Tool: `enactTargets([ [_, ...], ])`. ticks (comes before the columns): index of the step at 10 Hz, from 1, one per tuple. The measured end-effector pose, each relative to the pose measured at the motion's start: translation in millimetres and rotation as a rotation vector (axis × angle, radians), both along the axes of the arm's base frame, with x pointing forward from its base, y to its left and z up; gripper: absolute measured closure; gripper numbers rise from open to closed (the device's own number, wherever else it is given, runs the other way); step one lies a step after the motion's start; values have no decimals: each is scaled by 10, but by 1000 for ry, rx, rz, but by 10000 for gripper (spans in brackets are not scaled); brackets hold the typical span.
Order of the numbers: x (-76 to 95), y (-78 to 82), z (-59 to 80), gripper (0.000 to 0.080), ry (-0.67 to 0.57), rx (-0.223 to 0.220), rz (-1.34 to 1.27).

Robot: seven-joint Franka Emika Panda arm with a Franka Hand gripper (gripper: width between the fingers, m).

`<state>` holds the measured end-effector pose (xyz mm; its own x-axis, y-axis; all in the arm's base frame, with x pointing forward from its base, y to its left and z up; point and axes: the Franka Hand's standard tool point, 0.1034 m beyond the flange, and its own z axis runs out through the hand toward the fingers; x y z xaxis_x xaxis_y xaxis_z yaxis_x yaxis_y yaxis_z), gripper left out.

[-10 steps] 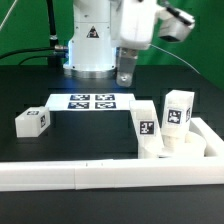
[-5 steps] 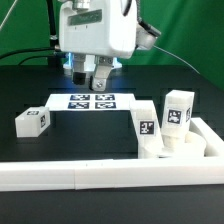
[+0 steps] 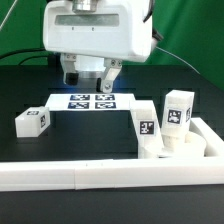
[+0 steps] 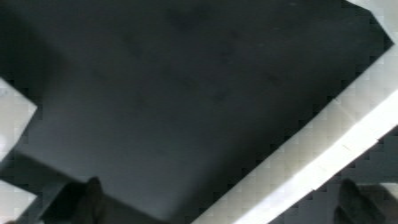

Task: Assemble stool

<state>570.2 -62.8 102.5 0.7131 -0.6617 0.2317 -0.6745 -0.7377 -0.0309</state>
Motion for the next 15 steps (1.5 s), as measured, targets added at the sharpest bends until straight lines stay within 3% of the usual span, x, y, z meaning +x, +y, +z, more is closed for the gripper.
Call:
enactTargets([
  [2, -131, -387, -96, 151, 107, 20, 252],
  [4, -186, -532, -136, 151, 153, 38, 408],
  [6, -185, -520, -143, 151, 161, 13, 492],
  [8, -207, -537, -153, 151, 175, 32, 465],
  [9, -342, -575, -222, 151, 267, 117, 482],
  [11, -326, -815, -249, 151, 458, 297, 457],
  [14, -385, -966, -352, 151, 708, 420, 462],
  [15, -372, -980, -387, 151, 748, 420, 448],
])
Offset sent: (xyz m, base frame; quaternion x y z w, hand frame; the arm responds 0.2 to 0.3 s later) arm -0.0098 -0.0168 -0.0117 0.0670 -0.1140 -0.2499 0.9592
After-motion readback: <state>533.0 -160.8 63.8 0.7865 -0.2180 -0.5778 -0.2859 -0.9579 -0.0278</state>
